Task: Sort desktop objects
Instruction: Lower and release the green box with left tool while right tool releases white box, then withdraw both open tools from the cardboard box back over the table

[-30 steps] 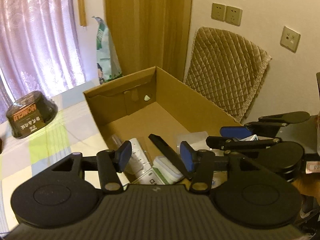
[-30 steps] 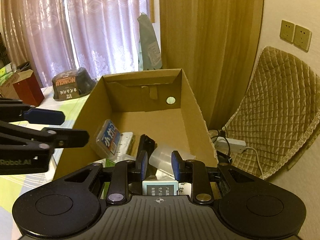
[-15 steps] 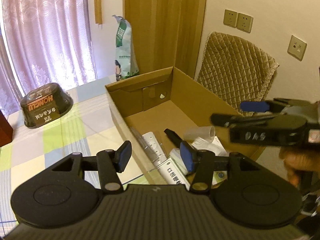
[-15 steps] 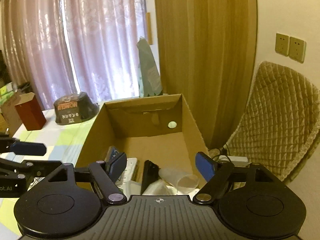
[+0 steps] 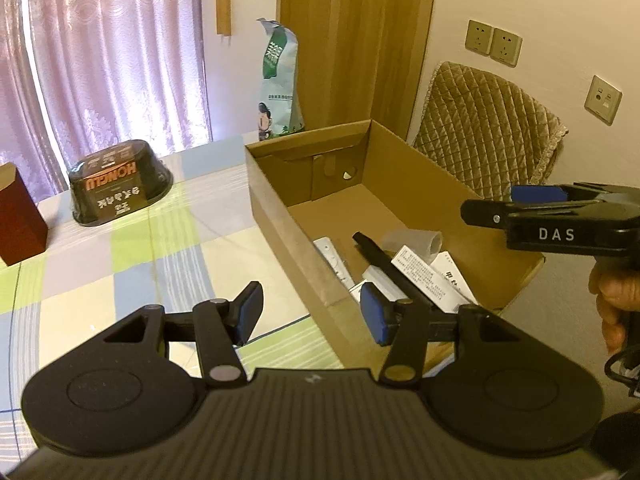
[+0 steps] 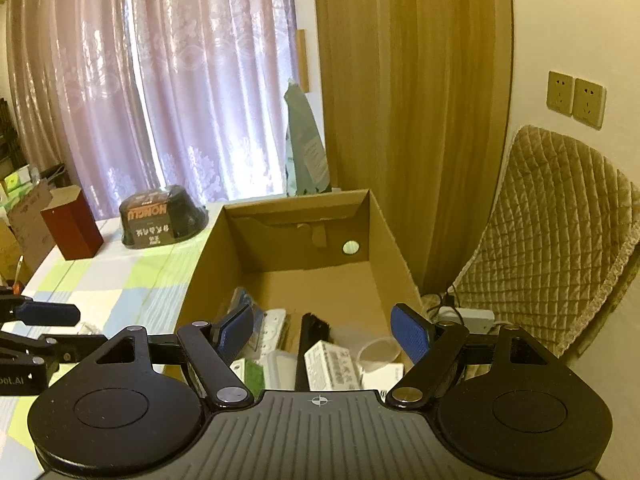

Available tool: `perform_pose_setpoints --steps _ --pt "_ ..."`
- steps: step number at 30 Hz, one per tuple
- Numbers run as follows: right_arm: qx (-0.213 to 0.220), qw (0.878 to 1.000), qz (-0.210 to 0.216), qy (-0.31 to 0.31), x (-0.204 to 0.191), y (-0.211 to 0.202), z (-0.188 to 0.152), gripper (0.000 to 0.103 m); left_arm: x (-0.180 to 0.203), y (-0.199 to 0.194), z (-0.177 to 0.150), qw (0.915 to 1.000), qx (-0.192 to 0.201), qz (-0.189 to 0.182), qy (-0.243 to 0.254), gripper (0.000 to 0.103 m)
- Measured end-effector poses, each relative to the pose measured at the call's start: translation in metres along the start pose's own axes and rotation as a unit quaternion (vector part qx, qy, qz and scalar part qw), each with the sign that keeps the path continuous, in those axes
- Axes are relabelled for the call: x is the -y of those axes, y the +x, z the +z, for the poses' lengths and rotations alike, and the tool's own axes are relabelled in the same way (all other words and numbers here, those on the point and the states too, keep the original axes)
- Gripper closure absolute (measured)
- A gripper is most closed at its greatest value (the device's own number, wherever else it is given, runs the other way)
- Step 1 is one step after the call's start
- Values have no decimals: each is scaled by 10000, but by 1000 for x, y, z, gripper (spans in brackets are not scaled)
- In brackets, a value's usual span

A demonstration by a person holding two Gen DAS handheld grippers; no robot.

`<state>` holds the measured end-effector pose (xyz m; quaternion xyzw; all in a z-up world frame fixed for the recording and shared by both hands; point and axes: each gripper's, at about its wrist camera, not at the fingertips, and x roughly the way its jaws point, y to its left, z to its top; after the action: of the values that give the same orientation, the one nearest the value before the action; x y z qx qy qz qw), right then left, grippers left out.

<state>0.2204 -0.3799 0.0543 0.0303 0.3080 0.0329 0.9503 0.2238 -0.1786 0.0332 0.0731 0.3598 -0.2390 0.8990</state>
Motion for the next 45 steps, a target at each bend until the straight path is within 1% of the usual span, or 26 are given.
perform_pose_setpoints --steps 5,9,11,12,14,16,20,22,25,29,33,40,45 --pt "-239 9997 92 -34 -17 -11 -4 24 -8 -20 -9 9999 23 101 -101 53" --pt "-339 9991 224 -106 -35 -20 -8 24 -15 -39 -18 9997 44 174 -176 51" --pt "-345 9989 295 -151 -46 -26 -11 24 -19 -49 -23 9995 60 209 -241 49" --pt "-345 9987 330 -172 -51 -29 -12 24 -20 -54 -26 9993 68 235 -268 46" --pt "-342 9983 411 -215 -61 -35 -14 24 -24 -65 -33 9991 73 297 -305 43" --pt "-323 9979 496 -271 -73 -42 -16 24 -29 -76 -41 9988 70 357 -336 38" --pt "-304 9961 727 -409 -96 -57 -25 24 -40 -98 -59 9980 32 482 -418 35" --pt "-299 9953 812 -432 -106 -63 -30 24 -47 -109 -71 9973 5 567 -473 28" --pt "-318 9939 949 -466 -121 -70 -39 24 -57 -126 -88 9961 -29 678 -569 23" --pt "-397 9912 1127 -571 -143 -76 -53 24 -73 -147 -109 9937 -56 834 -745 15" --pt "-591 9880 1264 -657 -161 -77 -69 24 -84 -163 -127 9910 -90 1049 -821 8" --pt "-953 9812 1441 -864 -186 -74 -92 24 -102 -178 -145 9877 -128 1209 -982 4" --pt "-1135 9778 1472 -963 -199 -68 -99 24 -111 -179 -151 9865 -147 1225 -1081 4"
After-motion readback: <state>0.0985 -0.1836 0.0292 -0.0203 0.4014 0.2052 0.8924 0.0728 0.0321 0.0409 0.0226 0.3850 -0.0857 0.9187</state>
